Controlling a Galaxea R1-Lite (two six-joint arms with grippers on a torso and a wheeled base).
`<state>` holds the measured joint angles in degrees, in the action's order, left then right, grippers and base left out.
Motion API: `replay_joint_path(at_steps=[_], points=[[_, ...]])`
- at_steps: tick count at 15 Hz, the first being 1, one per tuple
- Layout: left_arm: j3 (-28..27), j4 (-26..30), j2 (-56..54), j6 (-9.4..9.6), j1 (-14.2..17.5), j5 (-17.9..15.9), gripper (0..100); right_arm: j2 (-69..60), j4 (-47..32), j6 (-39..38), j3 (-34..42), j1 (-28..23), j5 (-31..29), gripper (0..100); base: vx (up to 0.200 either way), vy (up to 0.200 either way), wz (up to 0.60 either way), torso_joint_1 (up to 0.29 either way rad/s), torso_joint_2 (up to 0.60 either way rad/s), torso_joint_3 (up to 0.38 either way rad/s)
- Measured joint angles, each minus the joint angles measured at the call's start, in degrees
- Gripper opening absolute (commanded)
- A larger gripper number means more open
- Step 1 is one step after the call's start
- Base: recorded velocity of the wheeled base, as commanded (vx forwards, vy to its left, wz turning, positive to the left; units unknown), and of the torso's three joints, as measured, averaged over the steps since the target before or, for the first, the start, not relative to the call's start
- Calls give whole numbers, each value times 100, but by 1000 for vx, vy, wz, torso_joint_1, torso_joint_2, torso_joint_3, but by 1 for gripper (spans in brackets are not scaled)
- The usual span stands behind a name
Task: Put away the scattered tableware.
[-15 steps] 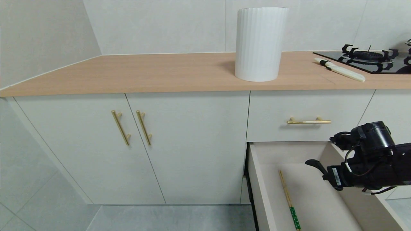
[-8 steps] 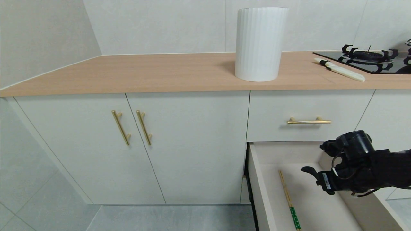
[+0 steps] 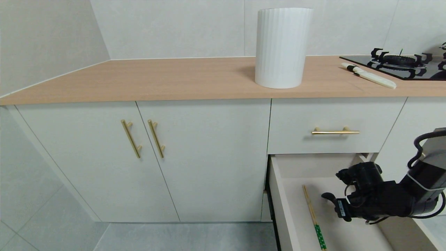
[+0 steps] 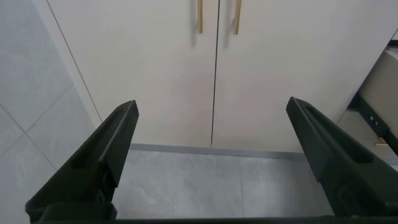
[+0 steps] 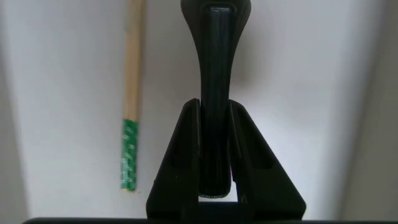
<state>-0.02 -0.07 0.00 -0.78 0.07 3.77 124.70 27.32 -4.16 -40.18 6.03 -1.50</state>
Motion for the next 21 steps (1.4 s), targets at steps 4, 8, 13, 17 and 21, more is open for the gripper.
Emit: replay_joint_path(at_steps=[4, 8, 13, 17, 21], points=[[2, 0, 0, 0, 0, 0, 100, 369, 139, 17, 22, -78, -2, 0, 0, 0, 0, 0, 0, 0], [2, 0, 0, 2, 0, 0, 100, 542, 289, 22, 33, -87, -9, 0, 0, 0, 0, 0, 0, 0], [2, 0, 0, 2, 0, 0, 100, 599, 295, 20, 16, -89, -17, 100, 0, 0, 0, 0, 0, 0], [2, 0, 0, 2, 0, 0, 100, 618, 390, 20, 7, -94, -38, 100, 0, 0, 0, 0, 0, 0], [2, 0, 0, 2, 0, 0, 100, 534, 401, 11, 44, -96, -85, 100, 0, 0, 0, 0, 0, 0]])
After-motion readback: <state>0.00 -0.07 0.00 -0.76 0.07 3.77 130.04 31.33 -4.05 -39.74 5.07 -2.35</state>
